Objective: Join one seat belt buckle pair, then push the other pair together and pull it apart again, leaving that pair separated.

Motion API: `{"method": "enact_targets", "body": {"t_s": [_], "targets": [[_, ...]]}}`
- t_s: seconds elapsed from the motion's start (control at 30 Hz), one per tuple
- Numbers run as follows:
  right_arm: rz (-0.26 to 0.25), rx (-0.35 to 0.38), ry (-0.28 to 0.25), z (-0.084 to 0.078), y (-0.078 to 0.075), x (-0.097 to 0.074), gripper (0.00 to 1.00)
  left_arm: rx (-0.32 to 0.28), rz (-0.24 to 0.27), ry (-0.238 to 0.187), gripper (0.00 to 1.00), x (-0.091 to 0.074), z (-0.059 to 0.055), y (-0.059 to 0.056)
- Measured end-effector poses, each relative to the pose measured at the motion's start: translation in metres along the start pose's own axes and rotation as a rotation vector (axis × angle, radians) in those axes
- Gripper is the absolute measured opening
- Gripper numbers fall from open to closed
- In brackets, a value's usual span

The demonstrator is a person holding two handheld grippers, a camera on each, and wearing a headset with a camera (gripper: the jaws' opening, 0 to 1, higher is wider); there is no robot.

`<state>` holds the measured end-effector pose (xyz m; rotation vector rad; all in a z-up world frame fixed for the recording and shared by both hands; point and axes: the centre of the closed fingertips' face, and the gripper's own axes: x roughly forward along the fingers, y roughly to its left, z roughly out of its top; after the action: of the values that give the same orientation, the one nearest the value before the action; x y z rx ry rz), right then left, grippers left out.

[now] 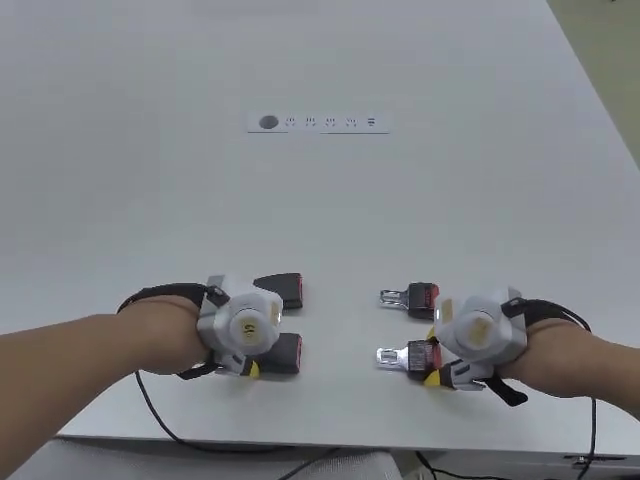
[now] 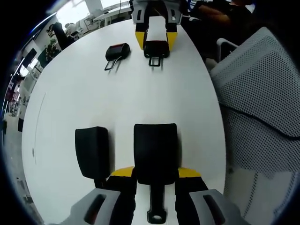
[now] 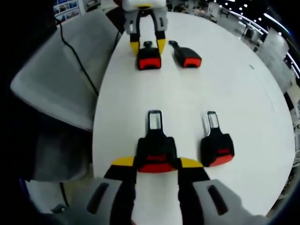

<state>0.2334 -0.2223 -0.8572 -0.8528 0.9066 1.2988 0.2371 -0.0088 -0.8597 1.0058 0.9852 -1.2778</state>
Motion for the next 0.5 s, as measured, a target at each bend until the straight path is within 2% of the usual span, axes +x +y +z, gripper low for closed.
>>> {"method": "enact_targets", "body": {"t_s": [0.17,0.5], "targets": [[0.001,-0.01,-0.018,0.011,0.003,0.004,0.33,-0.01,0.001,0.004,0.32,0.0,-0.001,0.0],[-0.006,0.023,-0.055,0.036,0.002,0.016,0.33,-0.007,-0.001,0.003,0.32,0.0,-0.001,0.001]]}}
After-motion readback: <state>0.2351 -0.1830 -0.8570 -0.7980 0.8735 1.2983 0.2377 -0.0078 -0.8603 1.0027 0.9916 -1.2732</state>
